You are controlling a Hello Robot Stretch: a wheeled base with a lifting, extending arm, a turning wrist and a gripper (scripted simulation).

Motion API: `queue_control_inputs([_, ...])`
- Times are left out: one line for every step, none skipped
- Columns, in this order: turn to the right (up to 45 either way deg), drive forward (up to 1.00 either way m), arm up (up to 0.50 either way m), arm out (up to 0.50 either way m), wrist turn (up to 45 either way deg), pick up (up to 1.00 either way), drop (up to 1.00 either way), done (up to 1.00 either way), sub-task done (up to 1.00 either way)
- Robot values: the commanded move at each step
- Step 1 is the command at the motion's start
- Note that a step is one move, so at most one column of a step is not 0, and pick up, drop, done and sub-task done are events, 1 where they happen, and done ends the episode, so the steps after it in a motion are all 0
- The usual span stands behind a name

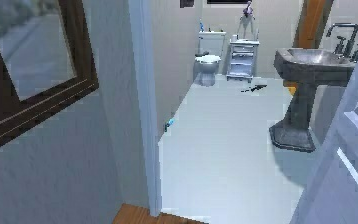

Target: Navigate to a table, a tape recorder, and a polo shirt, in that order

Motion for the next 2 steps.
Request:
queue_control_inputs([12.0,0.0,0.0,0.0,0.0,0.0,0.0,0.0,0.0])
queue_control_inputs([0.0,1.0,0.0,0.0,0.0,0.0,0.0,0.0,0.0])
